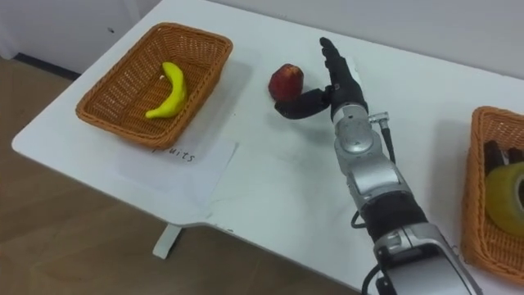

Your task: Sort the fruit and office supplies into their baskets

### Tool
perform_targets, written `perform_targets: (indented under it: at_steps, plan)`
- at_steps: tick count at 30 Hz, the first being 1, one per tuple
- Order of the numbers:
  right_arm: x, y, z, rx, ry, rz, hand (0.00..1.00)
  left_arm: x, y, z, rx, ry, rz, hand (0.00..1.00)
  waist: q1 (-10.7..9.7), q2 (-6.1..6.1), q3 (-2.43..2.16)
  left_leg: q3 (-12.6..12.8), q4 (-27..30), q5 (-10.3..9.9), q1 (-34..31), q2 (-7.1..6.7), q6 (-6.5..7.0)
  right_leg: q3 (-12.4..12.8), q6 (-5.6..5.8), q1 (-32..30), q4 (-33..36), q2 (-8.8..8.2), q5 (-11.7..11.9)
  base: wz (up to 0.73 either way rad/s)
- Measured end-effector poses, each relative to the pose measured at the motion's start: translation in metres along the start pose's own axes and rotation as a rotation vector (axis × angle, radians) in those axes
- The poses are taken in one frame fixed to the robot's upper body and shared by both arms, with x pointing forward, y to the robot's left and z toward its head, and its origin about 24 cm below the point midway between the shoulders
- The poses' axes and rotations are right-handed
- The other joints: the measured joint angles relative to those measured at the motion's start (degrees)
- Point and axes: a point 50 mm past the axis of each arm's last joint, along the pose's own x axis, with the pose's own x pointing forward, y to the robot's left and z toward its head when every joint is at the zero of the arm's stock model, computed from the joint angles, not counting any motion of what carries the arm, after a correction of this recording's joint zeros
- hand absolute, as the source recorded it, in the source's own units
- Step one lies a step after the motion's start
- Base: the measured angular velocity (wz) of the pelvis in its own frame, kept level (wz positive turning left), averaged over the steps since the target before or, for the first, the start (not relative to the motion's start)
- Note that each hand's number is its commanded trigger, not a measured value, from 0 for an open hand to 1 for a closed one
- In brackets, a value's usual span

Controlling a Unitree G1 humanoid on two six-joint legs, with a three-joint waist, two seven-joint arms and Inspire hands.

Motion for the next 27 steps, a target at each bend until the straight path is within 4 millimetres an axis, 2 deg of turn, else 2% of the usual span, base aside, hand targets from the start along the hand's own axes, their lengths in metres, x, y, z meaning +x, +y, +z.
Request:
perform_targets:
  at_steps: [11,16,27]
  plan:
    - [0.000,-0.001,-0.003,-0.010,0.011,-0.006,0.00,0.001,0.000,0.006,-0.020,-0.017,-0.002,0.00,0.0,-0.22,0.29,-0.2,0.2,0.2,-1.8,-0.25,0.33,0.1,0.01,-2.0,0.8,-0.34,0.0,0.01]
    - [0.000,-0.002,-0.014,-0.020,0.060,-0.011,0.00,0.003,0.001,0.012,-0.033,-0.022,-0.006,0.00,0.8,-0.38,0.43,-0.1,0.2,0.3,-3.0,-0.21,0.37,0.2,0.01,-3.5,1.0,-0.32,0.0,-0.02]
    - [0.003,-0.002,-0.005,-0.023,0.019,-0.022,0.00,0.005,0.001,0.019,-0.036,-0.025,-0.012,0.00,1.5,-0.64,0.67,0.1,0.6,0.3,-4.8,-0.19,0.37,0.1,-0.01,-5.1,1.0,-0.31,0.0,0.00]
